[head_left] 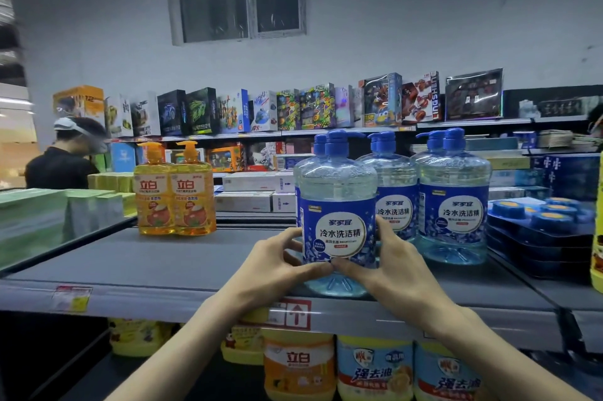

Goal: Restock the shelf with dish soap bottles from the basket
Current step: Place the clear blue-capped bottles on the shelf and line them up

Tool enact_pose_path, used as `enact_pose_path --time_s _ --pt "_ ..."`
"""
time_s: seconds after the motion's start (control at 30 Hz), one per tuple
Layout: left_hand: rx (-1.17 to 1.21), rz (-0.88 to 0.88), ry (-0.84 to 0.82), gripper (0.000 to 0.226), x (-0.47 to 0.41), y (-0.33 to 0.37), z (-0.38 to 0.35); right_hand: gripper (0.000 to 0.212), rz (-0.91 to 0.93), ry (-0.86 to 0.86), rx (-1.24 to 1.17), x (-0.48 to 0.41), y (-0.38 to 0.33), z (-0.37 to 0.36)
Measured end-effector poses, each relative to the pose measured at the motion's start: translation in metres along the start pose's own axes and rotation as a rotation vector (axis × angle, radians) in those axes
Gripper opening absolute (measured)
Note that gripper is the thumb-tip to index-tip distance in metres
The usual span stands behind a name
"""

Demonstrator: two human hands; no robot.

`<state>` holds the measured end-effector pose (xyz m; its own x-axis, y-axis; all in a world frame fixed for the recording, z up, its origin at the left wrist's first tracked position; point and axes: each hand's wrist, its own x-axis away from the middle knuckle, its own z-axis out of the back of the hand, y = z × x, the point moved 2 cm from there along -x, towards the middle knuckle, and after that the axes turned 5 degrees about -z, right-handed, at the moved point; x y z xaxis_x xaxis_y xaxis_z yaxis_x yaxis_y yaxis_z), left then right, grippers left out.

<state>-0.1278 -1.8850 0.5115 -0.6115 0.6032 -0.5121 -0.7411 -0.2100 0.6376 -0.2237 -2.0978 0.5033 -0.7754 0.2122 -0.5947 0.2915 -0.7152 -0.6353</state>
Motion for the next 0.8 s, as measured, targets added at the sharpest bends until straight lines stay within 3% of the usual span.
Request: enact_pose_path --time_s 0.2,0.33,0.57,0.8 --pt "0.031 0.058 -0.049 0.072 -0.006 -0.019 0.010 0.072 -0.012 0.005 -0.014 -0.008 0.002 -0.016" --pt "0.005 0.079 -0.087 0.058 -0.009 -0.023 0.009 0.077 -0.060 -0.038 -0.030 -0.010 0.004 -0.021" --pt "-0.042 0.121 -0.077 0.085 -0.008 -0.023 0.005 0.052 -0.188 -0.181 -0.047 -0.008 0.007 -0.005" --pt "-0.053 0.093 -0.070 0.055 -0.010 -0.028 0.004 0.053 -0.171 -0.151 0.013 -0.007 0.005 -0.007"
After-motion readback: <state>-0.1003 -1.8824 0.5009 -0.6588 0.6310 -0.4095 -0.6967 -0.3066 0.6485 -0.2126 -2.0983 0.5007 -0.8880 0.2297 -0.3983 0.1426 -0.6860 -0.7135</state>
